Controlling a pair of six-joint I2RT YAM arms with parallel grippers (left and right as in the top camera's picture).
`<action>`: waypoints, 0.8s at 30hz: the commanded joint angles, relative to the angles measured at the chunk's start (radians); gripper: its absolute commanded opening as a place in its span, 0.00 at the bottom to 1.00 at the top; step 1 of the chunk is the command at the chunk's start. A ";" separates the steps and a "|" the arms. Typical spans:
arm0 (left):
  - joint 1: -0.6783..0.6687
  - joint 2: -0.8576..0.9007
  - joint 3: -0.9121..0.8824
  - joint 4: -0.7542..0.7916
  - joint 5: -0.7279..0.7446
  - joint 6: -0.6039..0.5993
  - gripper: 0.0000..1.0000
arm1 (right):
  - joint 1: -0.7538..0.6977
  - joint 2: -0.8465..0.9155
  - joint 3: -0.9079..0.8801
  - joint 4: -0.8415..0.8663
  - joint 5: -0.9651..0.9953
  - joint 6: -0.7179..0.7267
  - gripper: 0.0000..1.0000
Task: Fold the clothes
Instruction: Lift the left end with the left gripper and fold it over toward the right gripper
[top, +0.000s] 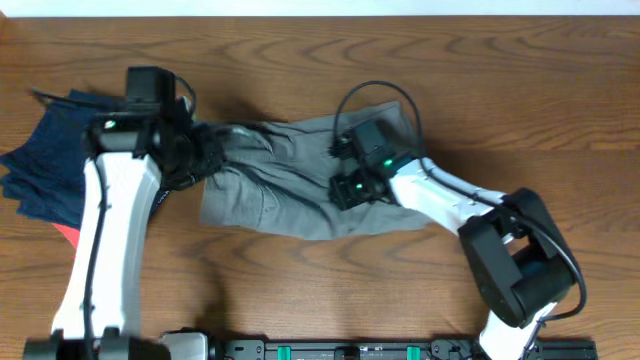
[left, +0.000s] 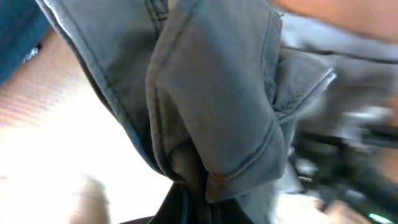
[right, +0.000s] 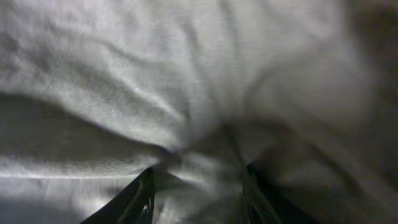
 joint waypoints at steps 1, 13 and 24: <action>-0.019 -0.044 0.016 -0.014 0.076 0.016 0.06 | 0.072 0.046 -0.008 0.079 -0.048 0.045 0.44; -0.206 -0.049 0.016 -0.011 0.109 -0.014 0.06 | 0.196 0.051 -0.008 0.317 0.026 0.066 0.44; -0.134 -0.051 0.031 -0.008 -0.026 0.001 0.06 | -0.086 -0.185 -0.008 0.061 0.114 -0.024 0.47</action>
